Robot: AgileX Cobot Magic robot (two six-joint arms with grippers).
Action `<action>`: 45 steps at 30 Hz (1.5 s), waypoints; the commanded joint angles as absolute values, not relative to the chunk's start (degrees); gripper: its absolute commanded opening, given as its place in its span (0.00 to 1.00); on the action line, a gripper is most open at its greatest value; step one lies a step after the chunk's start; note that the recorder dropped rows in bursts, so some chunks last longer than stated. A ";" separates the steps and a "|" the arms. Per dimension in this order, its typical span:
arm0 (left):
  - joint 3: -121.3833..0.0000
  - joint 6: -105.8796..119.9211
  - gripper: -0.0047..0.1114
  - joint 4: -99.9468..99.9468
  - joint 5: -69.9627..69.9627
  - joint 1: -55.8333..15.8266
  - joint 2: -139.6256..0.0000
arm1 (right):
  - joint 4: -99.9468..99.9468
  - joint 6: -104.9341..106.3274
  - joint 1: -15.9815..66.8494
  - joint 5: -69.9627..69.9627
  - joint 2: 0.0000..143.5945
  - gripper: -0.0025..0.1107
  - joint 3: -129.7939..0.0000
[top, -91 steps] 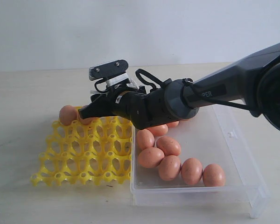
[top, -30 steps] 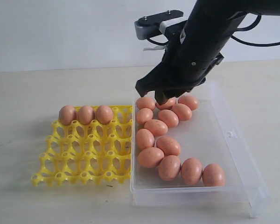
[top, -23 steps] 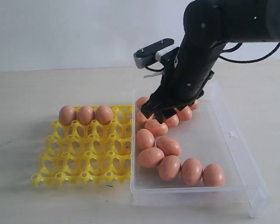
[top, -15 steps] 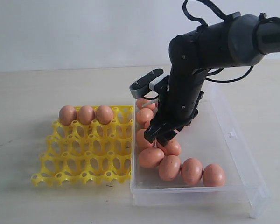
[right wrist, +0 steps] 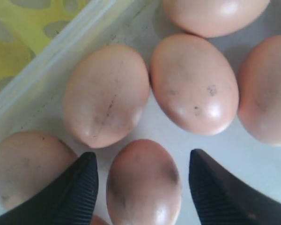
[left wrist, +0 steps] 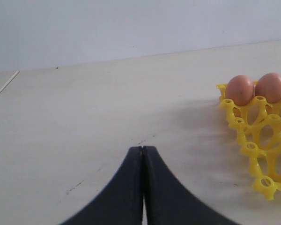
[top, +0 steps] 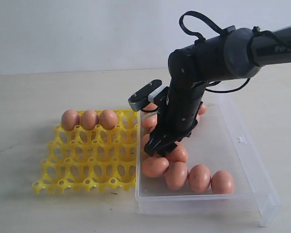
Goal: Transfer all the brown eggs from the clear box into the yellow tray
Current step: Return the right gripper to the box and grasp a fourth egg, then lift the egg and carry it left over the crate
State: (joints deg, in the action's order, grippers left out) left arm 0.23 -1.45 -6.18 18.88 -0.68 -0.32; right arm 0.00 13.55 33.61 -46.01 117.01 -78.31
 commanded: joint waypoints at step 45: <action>0.00 -1.70 0.04 -6.01 18.31 -0.61 0.00 | 18.19 7.43 42.86 17.79 107.53 0.02 -65.78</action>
